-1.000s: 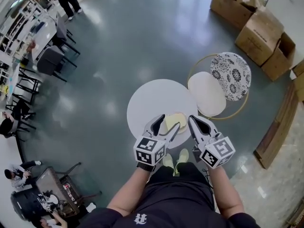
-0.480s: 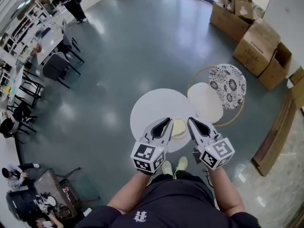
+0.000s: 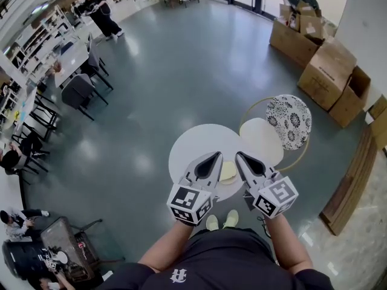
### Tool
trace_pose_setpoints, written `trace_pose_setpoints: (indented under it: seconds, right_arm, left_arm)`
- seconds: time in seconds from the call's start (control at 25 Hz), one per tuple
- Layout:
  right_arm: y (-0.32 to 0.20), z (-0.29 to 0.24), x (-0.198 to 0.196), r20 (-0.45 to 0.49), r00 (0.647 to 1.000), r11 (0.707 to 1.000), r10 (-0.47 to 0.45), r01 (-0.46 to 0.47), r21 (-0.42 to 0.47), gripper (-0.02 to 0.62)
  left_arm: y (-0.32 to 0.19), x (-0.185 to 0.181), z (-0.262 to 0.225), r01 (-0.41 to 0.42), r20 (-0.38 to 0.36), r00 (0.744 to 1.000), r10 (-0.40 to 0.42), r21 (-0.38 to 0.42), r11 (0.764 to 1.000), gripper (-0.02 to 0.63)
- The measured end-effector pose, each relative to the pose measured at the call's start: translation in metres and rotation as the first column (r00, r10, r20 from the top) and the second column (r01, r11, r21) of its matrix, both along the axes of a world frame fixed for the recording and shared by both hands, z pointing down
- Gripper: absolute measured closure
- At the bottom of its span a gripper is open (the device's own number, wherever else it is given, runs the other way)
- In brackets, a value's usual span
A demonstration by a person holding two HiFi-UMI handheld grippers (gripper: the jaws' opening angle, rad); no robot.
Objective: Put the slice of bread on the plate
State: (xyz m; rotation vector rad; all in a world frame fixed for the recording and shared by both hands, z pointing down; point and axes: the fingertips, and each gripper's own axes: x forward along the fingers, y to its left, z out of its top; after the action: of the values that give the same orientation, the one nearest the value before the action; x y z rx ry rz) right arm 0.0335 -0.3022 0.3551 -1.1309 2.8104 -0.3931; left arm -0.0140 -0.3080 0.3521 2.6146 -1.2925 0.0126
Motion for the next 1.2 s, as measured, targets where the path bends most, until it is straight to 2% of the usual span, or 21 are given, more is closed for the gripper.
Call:
trace_pose_setpoints:
  seconds: [0.4,1.2]
  right_arm:
    - [0.002,-0.018,-0.003,-0.043,0.999,0.998,-0.001,0.004,0.055,0.589]
    - [0.000,-0.018,0.004,-0.041,0.999,0.998,-0.015,0.017,0.055,0.589]
  left_arm:
    - [0.002,0.000,-0.023,0.006,0.003,1.000,-0.006,0.060,0.998,0.601]
    - [0.000,0.007,-0.022,0.019,0.002,1.000,-0.019,0.056,0.998,0.601]
